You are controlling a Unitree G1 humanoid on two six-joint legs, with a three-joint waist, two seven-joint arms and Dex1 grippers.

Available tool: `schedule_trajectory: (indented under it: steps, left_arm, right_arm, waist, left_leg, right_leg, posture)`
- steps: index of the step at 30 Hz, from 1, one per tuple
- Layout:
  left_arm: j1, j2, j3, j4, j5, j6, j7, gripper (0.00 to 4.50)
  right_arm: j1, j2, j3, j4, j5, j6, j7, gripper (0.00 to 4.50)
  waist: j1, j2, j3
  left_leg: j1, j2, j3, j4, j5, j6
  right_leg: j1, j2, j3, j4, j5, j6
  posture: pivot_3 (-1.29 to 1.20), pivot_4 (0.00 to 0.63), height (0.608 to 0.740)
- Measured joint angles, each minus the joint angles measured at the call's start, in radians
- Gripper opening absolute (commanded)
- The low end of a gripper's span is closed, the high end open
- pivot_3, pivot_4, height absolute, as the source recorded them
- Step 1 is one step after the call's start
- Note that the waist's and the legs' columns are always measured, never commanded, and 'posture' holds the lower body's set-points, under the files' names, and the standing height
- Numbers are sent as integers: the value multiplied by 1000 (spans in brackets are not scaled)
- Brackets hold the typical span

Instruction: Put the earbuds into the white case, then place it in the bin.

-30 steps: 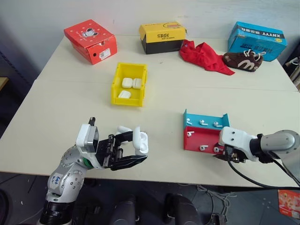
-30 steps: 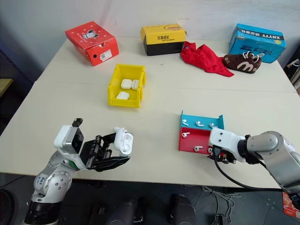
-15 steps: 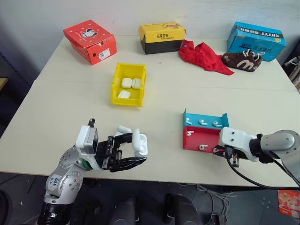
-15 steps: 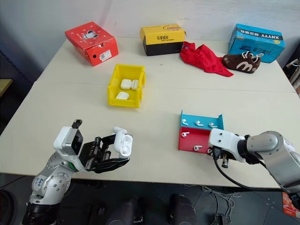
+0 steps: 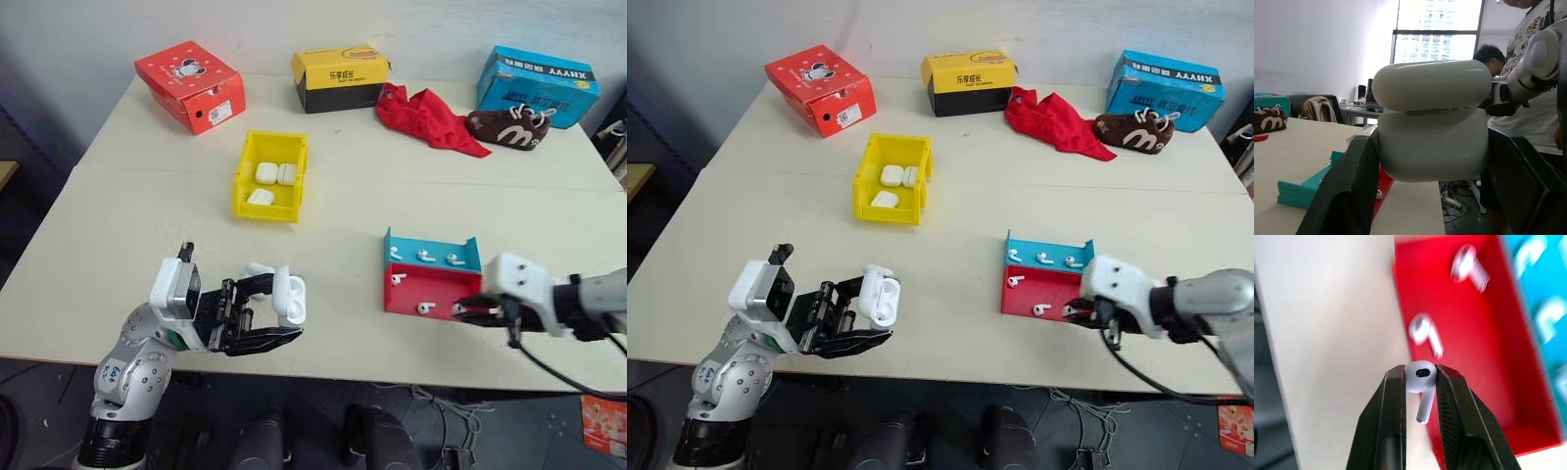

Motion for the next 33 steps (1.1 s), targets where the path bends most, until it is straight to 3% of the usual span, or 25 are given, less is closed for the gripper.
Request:
schedule_trajectory:
  steps: [3,5,11,16,33]
  left_arm:
    - [-92,-37,-2,30,-25,12,8,2792]
    - [-137,-57,-10,38,-41,32,18,2792]
    - [-216,-120,-29,74,-103,120,57,2792]
    - [-232,-134,-51,74,-105,146,59,2792]
    - [-235,-162,-69,72,-94,159,70,2792]
  right_arm:
    - [-72,247,-108,-83,315,-8,-53,451]
    - [-118,360,-87,-124,424,-2,-147,451]
    - [-307,609,85,-165,509,-41,-367,451]
    - [-340,679,214,-165,420,-120,-386,451]
    - [-343,699,304,-126,334,-226,-351,451]
  waist:
    - [-2,-1,0]
    - [-6,0,0]
    - [-7,0,0]
    - [-4,0,0]
    - [-7,0,0]
  left_leg:
    - [0,1,-2,3,0,0]
    - [0,0,-1,4,0,0]
    - [-1,-1,-1,5,0,-1]
    - [-2,-2,-1,5,0,1]
    - [-2,-2,-1,5,0,2]
  right_leg:
    - [1,1,-1,2,0,0]
    - [1,0,0,3,0,0]
    - [-1,0,1,9,0,0]
    - [-2,0,0,10,0,0]
    - [-2,-1,1,10,1,0]
  posture:
    - [0,150,740]
    - [0,150,740]
    - [0,150,740]
    - [0,150,740]
    - [0,150,740]
